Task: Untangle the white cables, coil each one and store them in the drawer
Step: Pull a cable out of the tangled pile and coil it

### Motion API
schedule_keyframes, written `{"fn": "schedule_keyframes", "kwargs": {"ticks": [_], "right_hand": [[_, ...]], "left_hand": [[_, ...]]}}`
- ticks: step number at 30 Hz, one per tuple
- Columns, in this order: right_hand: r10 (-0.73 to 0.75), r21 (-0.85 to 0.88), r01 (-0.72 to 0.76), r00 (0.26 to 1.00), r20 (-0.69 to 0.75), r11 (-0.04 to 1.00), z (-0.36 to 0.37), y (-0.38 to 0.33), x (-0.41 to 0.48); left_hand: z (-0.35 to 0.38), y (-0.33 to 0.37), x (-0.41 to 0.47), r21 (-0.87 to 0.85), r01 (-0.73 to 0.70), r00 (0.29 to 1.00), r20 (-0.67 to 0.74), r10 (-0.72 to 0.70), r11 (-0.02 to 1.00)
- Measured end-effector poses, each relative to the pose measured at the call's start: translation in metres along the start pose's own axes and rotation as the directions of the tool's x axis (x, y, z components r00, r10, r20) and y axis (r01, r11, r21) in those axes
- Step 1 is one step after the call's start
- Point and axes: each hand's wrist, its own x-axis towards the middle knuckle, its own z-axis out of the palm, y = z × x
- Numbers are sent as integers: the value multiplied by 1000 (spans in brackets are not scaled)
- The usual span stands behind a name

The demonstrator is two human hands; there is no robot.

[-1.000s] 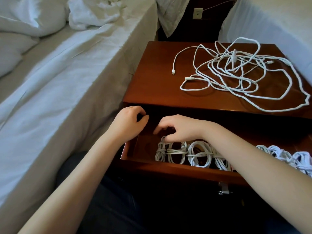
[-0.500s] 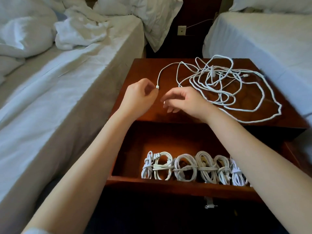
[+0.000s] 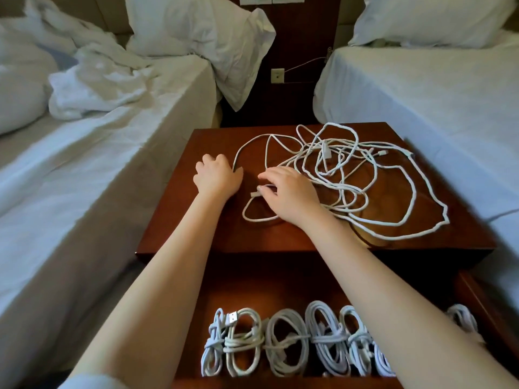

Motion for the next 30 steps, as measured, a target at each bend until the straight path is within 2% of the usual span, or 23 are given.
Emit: {"fn": "schedule_keyframes", "kwargs": {"ticks": [4, 9, 12, 15, 17, 20, 23, 25, 27, 30], "right_hand": [[13, 4, -13, 1000, -18, 1000, 1, 0, -2], [12, -5, -12, 1000, -18, 1000, 1, 0, -3], [10, -3, -10, 1000, -12, 1000, 0, 1, -3], [5, -5, -5, 1000, 0, 1000, 1, 1, -3], [-13, -6, 13, 1000, -2, 1000, 1, 2, -3], [-35, 53, 39, 997, -69, 998, 1, 2, -4], [21, 279, 43, 975, -221, 959, -6, -1, -5], [5, 336, 98, 955, -295, 937, -13, -4, -3], [-34, 324, 139, 951, -308, 936, -20, -7, 1], [-65, 326, 136, 974, -219, 935, -31, -9, 6]], "left_hand": [[4, 5, 9, 24, -14, 1000, -4, 14, 1000], [1, -2, 10, -70, 32, 999, -10, -33, 997], [-7, -8, 5, -313, 58, 998, 22, -54, 948], [-15, -8, -1, -590, 103, 995, 69, -77, 800], [-20, -9, -4, -646, 137, 988, 146, -54, 751], [-29, -12, -9, -661, 128, 964, 258, 63, 740], [-44, -10, -19, -714, 26, 941, 254, 225, 700], [-59, -3, -29, -734, -45, 912, 246, 327, 678], [-73, 3, -39, -747, -103, 860, 265, 436, 657], [-90, 11, -53, -747, -177, 757, 312, 574, 640]]}}
